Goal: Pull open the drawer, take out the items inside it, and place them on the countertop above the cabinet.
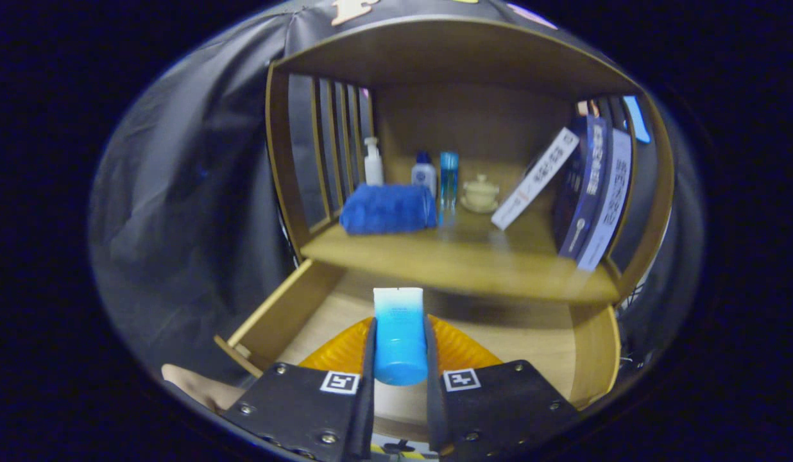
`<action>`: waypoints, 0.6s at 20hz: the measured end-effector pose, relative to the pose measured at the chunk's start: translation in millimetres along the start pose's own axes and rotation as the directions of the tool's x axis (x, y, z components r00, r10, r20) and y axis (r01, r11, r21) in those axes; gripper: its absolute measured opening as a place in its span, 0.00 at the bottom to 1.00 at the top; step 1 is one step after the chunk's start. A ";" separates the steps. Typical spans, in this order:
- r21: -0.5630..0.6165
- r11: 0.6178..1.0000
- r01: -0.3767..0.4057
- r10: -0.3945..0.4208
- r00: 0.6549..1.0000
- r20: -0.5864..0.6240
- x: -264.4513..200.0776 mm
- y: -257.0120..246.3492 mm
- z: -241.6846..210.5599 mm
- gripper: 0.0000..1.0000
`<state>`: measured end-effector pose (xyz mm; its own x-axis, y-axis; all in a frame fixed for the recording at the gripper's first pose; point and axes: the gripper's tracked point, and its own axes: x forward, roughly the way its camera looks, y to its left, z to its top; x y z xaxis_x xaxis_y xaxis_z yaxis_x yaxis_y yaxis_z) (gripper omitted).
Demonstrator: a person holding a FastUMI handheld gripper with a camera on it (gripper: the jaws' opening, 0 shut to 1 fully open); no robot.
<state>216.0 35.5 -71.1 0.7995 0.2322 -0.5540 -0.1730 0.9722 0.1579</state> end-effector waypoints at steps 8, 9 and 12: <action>-0.072 0.975 0.212 -0.206 0.975 0.082 88.6 -46.1 30.7 0.33; -0.073 0.971 0.226 -0.221 0.973 0.067 101.0 -46.9 22.6 0.33; -0.061 0.963 0.263 -0.262 0.965 0.026 131.0 -52.6 4.2 0.33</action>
<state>332.2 14.7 -148.5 0.8317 -0.0314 -0.5544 0.0090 0.9990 -0.0432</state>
